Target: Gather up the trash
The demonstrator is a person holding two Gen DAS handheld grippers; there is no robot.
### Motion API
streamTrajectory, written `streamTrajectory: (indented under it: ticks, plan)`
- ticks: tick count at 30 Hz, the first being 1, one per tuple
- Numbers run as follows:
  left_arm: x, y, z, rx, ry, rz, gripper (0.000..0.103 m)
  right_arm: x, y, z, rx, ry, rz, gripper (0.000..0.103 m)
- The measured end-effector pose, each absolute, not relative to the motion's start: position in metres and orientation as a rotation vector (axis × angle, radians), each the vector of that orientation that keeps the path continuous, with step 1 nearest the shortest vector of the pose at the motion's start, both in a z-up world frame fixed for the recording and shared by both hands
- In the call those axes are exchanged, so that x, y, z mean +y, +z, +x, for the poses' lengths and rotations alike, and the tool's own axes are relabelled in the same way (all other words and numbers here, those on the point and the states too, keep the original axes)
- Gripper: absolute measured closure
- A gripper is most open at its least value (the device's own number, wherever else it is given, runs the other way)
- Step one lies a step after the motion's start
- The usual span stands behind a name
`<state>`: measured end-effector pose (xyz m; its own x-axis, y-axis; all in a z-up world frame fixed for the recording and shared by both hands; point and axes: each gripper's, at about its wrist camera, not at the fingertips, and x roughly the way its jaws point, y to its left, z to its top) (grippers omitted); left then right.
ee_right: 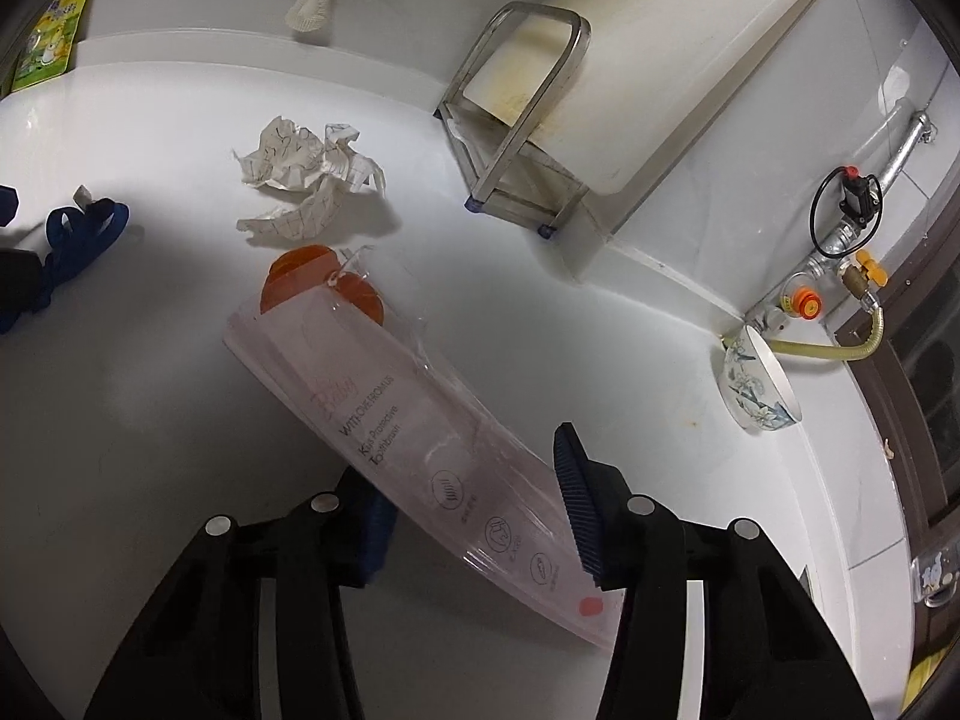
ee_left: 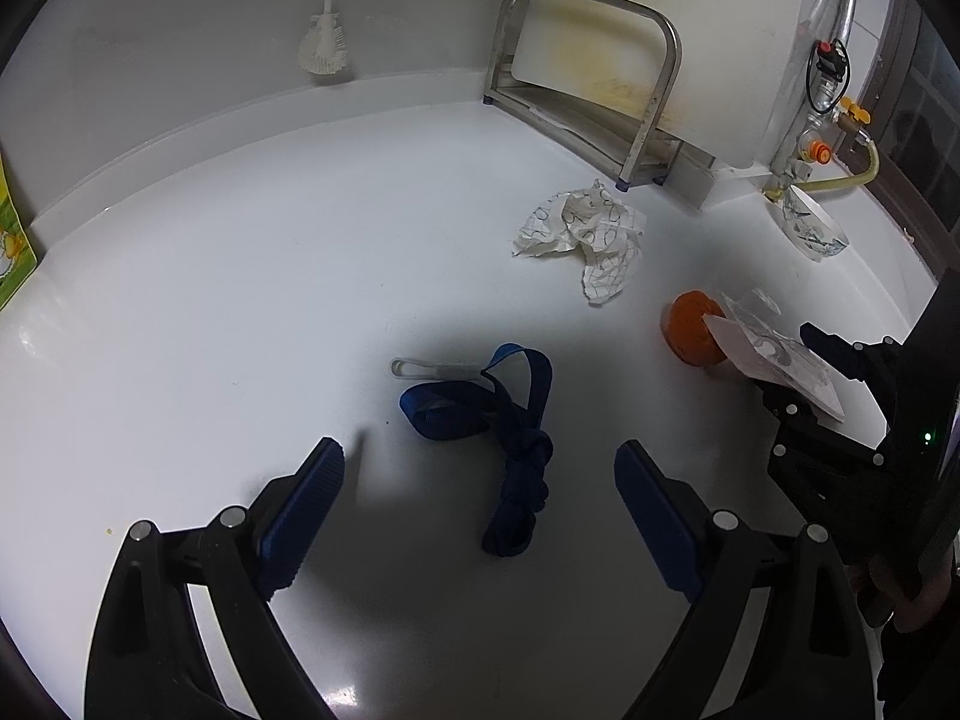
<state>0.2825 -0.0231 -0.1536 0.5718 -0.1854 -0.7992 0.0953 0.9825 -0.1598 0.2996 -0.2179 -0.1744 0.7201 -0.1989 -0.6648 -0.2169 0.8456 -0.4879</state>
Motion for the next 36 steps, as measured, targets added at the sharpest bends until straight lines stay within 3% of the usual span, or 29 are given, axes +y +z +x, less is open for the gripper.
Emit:
streamTrajectory:
  ticks: [9,16,21,32,36]
  plan:
    - [-0.023,-0.154,0.284,0.95,-0.169,-0.11,0.013,-0.213,-0.169,0.293,0.751,0.029,-0.582,0.078]
    - [-0.019,-0.156,0.282,0.961,-0.17,-0.122,0.013,-0.21,-0.16,0.284,0.735,0.048,-0.546,0.082]
    - [-0.017,-0.159,0.278,0.971,-0.172,-0.128,0.013,-0.209,-0.155,0.275,0.748,0.056,-0.464,0.091]
    - [-0.024,-0.166,0.29,0.958,-0.167,-0.09,0.013,-0.209,-0.14,0.256,0.749,0.038,-0.3,0.093]
    - [-0.03,-0.166,0.297,0.948,-0.168,-0.058,0.029,-0.217,-0.135,0.247,0.755,0.005,-0.23,0.093]
